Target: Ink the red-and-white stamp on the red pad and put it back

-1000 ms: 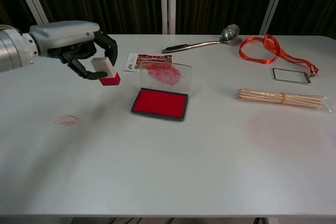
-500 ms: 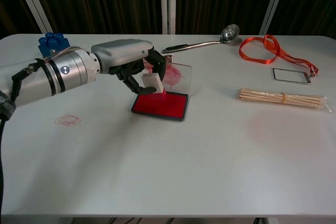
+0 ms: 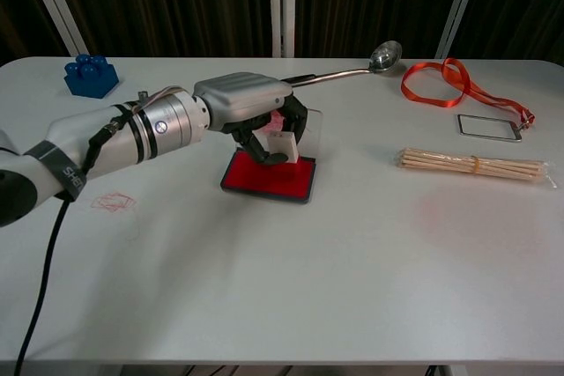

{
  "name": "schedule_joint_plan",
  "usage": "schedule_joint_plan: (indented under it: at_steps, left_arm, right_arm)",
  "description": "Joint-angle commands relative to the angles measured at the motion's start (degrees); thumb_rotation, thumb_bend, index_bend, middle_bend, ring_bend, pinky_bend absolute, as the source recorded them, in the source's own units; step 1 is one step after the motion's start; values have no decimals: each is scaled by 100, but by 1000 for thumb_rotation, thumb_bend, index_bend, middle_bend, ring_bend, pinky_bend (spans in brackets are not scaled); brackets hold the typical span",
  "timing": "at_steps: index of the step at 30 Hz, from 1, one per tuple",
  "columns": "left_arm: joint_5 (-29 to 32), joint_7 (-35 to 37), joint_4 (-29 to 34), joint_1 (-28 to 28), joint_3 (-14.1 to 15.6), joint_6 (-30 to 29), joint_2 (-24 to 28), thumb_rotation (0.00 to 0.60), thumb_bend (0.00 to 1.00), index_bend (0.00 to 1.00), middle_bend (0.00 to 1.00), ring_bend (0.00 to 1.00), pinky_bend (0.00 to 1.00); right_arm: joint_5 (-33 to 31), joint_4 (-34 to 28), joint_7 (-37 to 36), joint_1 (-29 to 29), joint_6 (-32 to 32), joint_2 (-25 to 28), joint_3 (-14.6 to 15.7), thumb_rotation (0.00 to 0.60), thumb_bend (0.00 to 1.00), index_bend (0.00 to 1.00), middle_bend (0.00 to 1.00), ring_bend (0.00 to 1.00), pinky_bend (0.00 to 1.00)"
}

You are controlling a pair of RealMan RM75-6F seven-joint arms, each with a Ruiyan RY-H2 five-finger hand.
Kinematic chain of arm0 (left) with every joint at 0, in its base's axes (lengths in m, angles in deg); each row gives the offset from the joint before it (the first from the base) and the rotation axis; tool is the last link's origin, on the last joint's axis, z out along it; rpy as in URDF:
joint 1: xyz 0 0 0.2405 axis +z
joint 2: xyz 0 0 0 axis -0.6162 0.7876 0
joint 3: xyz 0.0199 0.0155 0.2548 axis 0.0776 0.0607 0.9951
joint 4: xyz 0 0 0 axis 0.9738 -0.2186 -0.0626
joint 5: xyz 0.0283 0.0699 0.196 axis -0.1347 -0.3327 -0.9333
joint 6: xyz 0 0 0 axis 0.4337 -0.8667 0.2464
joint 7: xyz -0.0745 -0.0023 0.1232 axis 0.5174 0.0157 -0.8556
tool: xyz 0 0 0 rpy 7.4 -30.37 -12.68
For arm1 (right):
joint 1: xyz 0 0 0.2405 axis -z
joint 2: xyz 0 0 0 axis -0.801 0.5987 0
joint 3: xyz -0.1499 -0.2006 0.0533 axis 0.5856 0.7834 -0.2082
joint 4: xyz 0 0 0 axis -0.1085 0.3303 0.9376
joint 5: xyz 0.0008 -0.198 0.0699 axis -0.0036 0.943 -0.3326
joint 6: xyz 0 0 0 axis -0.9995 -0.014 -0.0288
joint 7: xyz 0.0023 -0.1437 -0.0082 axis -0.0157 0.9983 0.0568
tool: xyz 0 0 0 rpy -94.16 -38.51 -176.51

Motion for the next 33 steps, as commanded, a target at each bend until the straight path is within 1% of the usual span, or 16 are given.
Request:
schedule_joint_plan:
  at_steps: [1,10,19,24,26,29,33]
  left_arm:
    - [21,-41,-56,-31,36,70,2,600,431,629,615,916,1000]
    - [146,38,-59,-51,99,310,37,600,444,633,620,916,1000]
    - [122,119,-299,-115,168,381,-78,600,446,633,620,916,1000]
    - [108,188,-332,-129,163,330,-77,600,448,633,620,916,1000]
    - [100,189,-277,-128,142,262,-18,600,448,633,620,916,1000]
    - [111,148,-80,-113,111,194,148,600,450,633,620,916,1000]
    - [212,105,475,-6,39,88,555,600,450,633,620,916,1000]
  right_arm:
    - [-2,7,-30,-6,-30,5,9,600,155,0,0,0,0]
    - [-9,16,-132,-19,-76,9,6,600,155,0,0,0,0]
    - [-49,25,-99,-39,-137,-6,4,600,156,0,0,0,0]
    - [-17,18,-120,-36,-94,19,-6,600,155,0,0,0,0]
    - [-22,-66,-72,-50,-93,57,-25,600,156,0,0,0,0]
    - [-53,-8,-85,-51,-129,39,-19,600,155,0,0,0,0]
    - [-45,4,-95,-66,-143,28,-22,600,155,0,0,0,0]
